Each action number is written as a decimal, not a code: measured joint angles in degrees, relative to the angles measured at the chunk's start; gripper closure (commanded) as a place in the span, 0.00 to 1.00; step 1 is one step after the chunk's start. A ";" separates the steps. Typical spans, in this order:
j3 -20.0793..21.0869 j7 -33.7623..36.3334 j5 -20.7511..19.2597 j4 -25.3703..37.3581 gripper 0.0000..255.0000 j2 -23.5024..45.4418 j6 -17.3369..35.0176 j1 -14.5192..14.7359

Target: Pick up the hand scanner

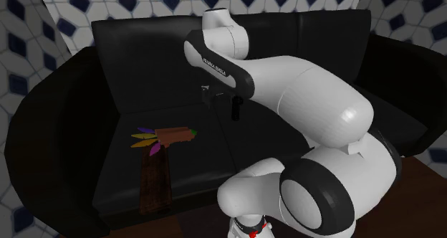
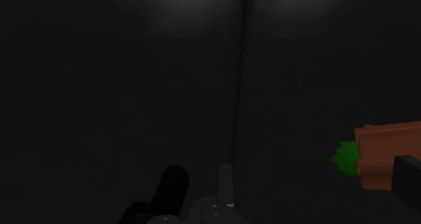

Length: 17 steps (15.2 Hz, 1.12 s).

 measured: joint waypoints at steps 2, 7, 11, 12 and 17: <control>-0.57 -0.59 -0.44 0.09 0.00 0.41 0.47 -0.14; -5.70 -5.80 -3.98 0.90 0.00 5.11 5.86 -1.27; -9.89 -10.10 -6.20 2.37 0.00 9.30 10.12 -1.98; -10.88 -11.14 -6.55 3.19 0.00 10.59 10.99 -2.07; -14.04 -14.09 -7.55 3.78 0.00 14.56 15.54 -2.35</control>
